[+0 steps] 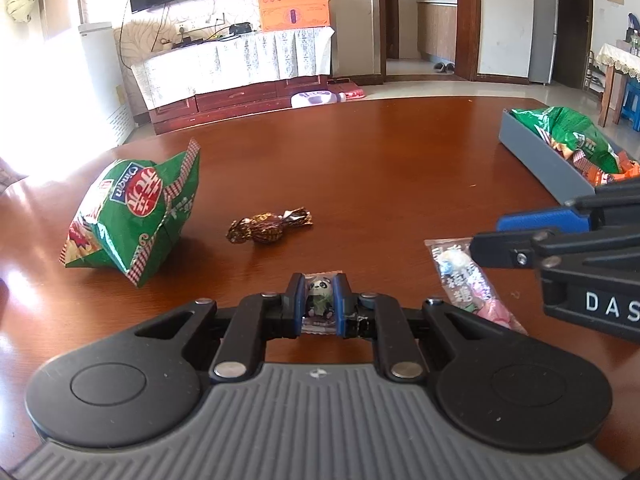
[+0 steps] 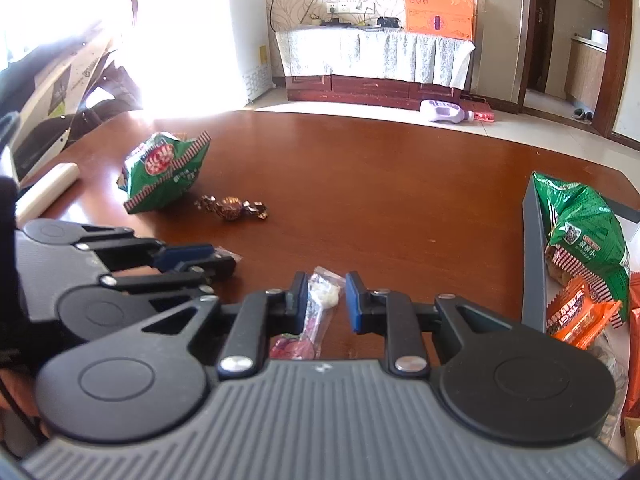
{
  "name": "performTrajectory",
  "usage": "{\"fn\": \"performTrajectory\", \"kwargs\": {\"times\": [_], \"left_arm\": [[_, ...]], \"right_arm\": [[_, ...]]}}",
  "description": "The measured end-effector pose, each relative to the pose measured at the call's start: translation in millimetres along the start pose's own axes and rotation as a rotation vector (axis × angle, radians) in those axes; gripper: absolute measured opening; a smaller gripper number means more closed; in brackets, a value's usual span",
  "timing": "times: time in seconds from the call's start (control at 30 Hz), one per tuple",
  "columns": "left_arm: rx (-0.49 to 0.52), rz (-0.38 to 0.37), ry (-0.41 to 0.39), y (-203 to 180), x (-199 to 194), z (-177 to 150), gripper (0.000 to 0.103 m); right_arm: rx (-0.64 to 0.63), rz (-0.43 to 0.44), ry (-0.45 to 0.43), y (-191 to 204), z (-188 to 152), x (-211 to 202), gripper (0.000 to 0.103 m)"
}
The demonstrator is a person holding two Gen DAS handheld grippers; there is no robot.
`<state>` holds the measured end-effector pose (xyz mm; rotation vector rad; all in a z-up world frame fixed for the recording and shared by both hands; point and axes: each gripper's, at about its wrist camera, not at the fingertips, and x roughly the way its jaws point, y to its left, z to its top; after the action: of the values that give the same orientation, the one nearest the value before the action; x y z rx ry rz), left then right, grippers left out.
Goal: Organize snacks
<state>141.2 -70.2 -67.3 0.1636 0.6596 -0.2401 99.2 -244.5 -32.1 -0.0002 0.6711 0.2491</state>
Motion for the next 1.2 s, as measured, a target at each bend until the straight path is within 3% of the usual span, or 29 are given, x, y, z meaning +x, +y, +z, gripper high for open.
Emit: {"fn": "performTrajectory", "kwargs": {"times": [0.17, 0.3, 0.37, 0.47, 0.5, 0.57, 0.63, 0.67, 0.8, 1.07, 1.2], "left_arm": [[0.006, -0.02, 0.012, 5, 0, -1, 0.018], [-0.002, -0.034, 0.016, 7, -2, -2, 0.018], [-0.016, -0.054, 0.021, 11, -3, -3, 0.018], [-0.013, -0.071, 0.023, 19, 0, 2, 0.019], [-0.015, -0.069, 0.023, 18, 0, 0, 0.018], [-0.027, -0.069, 0.027, 19, 0, 0, 0.018], [-0.032, -0.071, 0.029, 20, 0, 1, 0.018], [-0.025, -0.068, 0.028, 19, 0, 1, 0.018], [0.008, -0.055, 0.025, 14, -1, 1, 0.018], [0.042, -0.048, 0.021, 1, 0, 2, 0.018], [0.039, -0.043, 0.025, -1, 1, 2, 0.018]], "right_arm": [[0.023, -0.003, 0.058, -3, -10, 6, 0.026], [-0.007, -0.062, 0.069, 7, -17, 12, 0.053], [0.002, -0.059, 0.059, 11, -17, 11, 0.056], [0.013, -0.051, 0.054, 14, -18, 13, 0.072], [0.001, -0.057, 0.061, 15, -19, 16, 0.072], [-0.022, -0.062, 0.046, 17, -18, 20, 0.071], [-0.024, -0.027, 0.036, 16, -14, 24, 0.049], [-0.018, -0.023, 0.036, 15, -12, 24, 0.027], [-0.057, -0.02, 0.023, 16, -11, 14, 0.022], [-0.016, -0.019, -0.043, 3, -4, -6, 0.02], [0.012, -0.005, 0.012, -3, -10, 0, 0.022]]}}
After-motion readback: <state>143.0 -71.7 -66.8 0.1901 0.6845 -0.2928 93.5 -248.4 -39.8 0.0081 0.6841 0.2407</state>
